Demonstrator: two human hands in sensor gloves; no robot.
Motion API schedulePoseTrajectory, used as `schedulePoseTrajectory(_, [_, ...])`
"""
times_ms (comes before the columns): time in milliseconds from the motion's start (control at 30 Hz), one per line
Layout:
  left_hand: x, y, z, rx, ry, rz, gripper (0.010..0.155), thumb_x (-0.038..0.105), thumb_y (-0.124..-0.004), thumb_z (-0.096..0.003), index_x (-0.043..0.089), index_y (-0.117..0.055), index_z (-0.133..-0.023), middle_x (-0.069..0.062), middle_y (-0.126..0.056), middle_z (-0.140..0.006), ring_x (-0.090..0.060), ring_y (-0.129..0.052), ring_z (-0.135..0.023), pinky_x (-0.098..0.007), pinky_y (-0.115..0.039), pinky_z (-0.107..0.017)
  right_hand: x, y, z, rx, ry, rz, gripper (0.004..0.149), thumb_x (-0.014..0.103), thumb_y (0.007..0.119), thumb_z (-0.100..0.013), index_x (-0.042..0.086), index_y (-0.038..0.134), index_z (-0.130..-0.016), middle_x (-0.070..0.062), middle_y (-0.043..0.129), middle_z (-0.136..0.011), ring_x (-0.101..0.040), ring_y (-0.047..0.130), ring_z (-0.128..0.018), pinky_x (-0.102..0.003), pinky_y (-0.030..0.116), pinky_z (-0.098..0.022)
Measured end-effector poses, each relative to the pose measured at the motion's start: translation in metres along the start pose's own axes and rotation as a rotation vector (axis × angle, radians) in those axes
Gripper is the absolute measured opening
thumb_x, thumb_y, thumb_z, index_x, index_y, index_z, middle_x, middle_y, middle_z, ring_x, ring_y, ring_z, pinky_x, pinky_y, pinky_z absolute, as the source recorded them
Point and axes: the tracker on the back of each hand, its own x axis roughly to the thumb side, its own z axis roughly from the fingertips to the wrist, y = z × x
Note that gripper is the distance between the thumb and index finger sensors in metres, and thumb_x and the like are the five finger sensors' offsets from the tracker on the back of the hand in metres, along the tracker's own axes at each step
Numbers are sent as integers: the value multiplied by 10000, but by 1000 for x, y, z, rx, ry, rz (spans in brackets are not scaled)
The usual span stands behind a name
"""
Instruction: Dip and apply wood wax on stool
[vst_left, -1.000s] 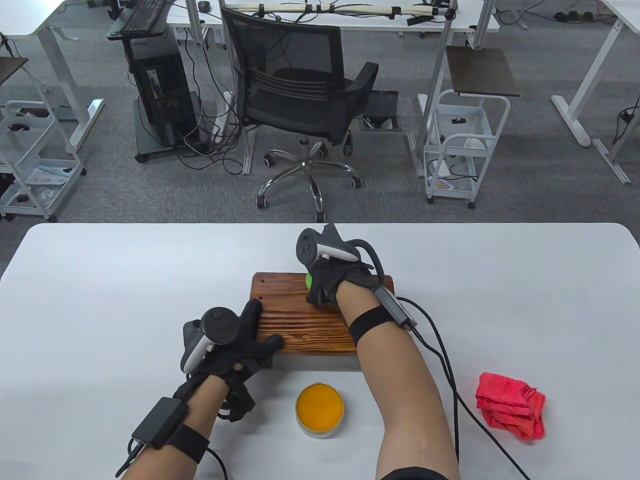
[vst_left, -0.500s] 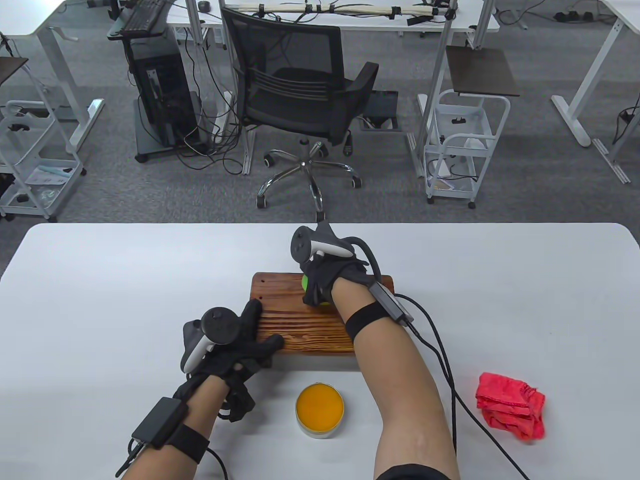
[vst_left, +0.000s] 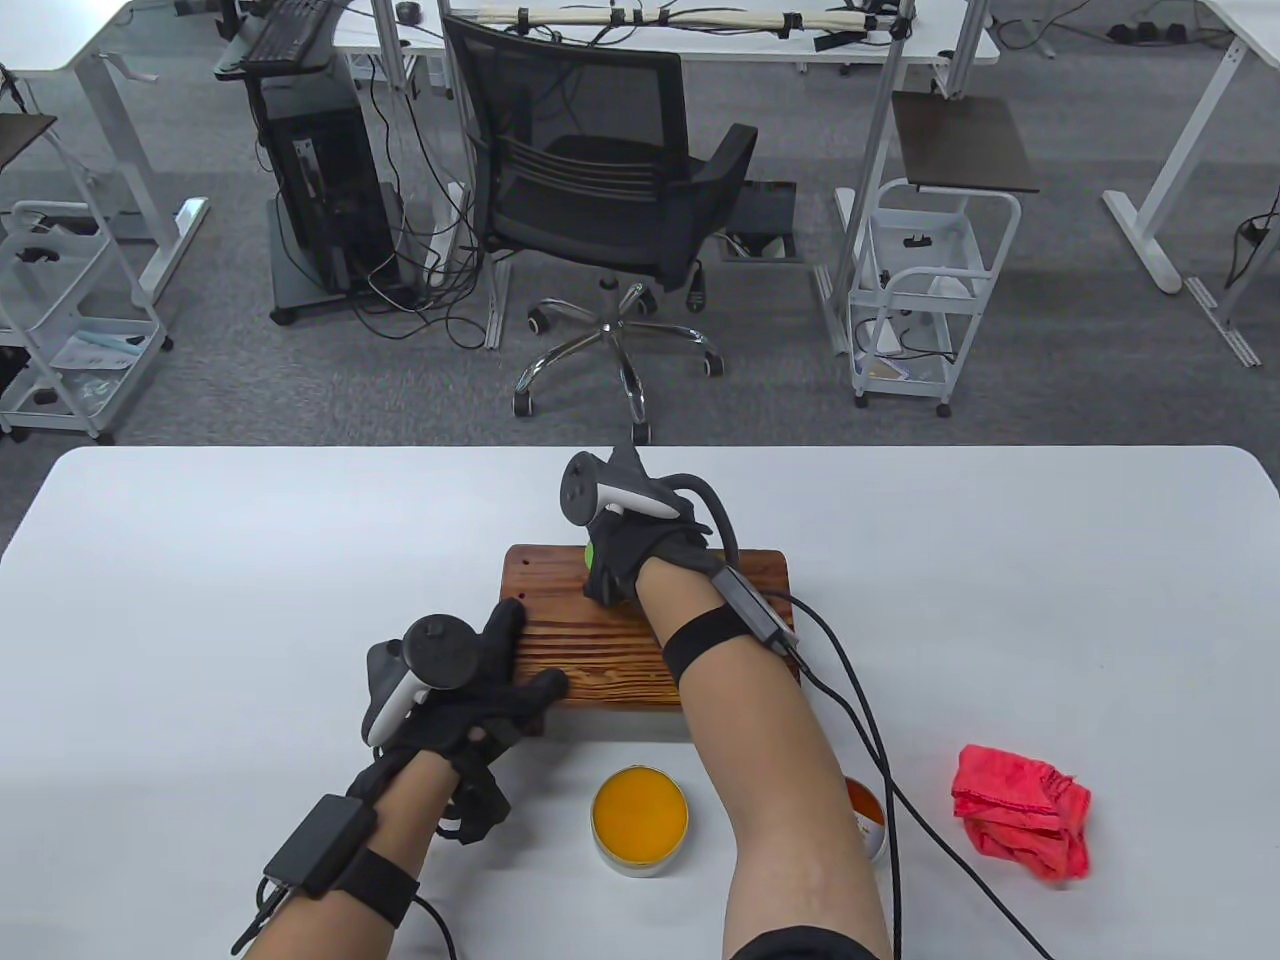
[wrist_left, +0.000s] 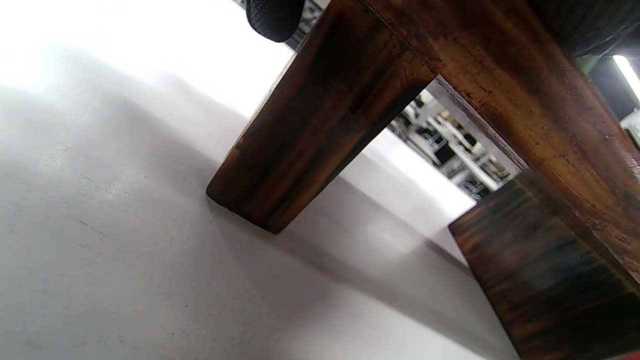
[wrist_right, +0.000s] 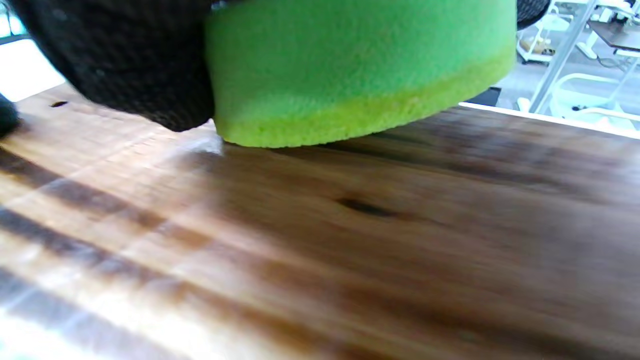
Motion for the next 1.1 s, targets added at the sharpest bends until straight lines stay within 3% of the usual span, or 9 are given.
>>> schedulePoseTrajectory(100, [0,0,0,-1,0,1,1077,824,-734,-440,402,-47,-1154,-220,-358,-1249,-592,-221,-1090,-852,-196,-665,2,0,4,48,-80,-23,943,584,934,-383,255,454,-1125,-97,384,-1219,-511,452,-1035,-653,556,-722])
schedulePoseTrajectory(167, [0,0,0,0,0,0,1076,824,-733,-441,401,-48,-1155,-220,-359,-1249,-590,-223,-1090,-852,-196,-666,-3,-4,5,79,-61,-20,935,581,947,-381,260,482,-1126,-96,407,-1220,-507,464,-1037,-653,557,-721])
schedulePoseTrajectory(300, [0,0,0,1,1,-1,1073,823,-731,-440,403,-49,-1155,-220,-362,-1248,-592,-224,-1090,-852,-197,-665,3,-4,-1,35,17,0,933,584,924,-403,244,451,-1131,-113,379,-1224,-522,446,-1033,-658,549,-716])
schedulePoseTrajectory(467, [0,0,0,-1,0,3,1069,820,-733,-444,403,-51,-1154,-219,-364,-1248,-591,-224,-1090,-851,-197,-667,15,-2,1,48,-92,-39,932,579,931,-393,263,452,-1128,-91,375,-1224,-509,436,-1041,-657,541,-727])
schedulePoseTrajectory(667, [0,-1,0,-1,0,3,1069,819,-733,-443,404,-51,-1153,-219,-365,-1248,-590,-225,-1091,-852,-197,-666,21,-5,-5,21,1,-4,919,579,914,-414,253,444,-1133,-108,365,-1229,-519,426,-1040,-662,531,-722])
schedulePoseTrajectory(733, [0,-1,0,-2,-1,2,1071,820,-732,-443,402,-49,-1154,-220,-363,-1249,-591,-224,-1091,-852,-196,-665,29,-2,-6,-10,-31,-7,920,581,904,-414,261,426,-1132,-98,349,-1229,-516,413,-1044,-662,523,-728])
schedulePoseTrajectory(833, [0,-1,0,-3,-1,3,1070,820,-732,-443,403,-49,-1153,-221,-365,-1248,-592,-224,-1090,-852,-196,-665,31,-2,-2,32,-109,-40,921,578,920,-402,277,443,-1129,-75,360,-1229,-501,415,-1051,-658,522,-737])
schedulePoseTrajectory(1033, [0,-1,0,-1,-1,3,1070,817,-734,-443,402,-51,-1154,-221,-365,-1248,-593,-226,-1090,-852,-197,-665,34,-3,-7,14,-61,-32,912,577,911,-416,271,438,-1133,-86,353,-1234,-507,405,-1053,-661,512,-735])
schedulePoseTrajectory(1100, [0,-1,0,-2,-2,2,1069,819,-731,-443,402,-50,-1154,-219,-365,-1248,-592,-225,-1090,-852,-197,-665,38,-1,-7,-4,-101,-43,914,578,905,-414,281,421,-1131,-74,338,-1234,-498,393,-1057,-657,506,-742])
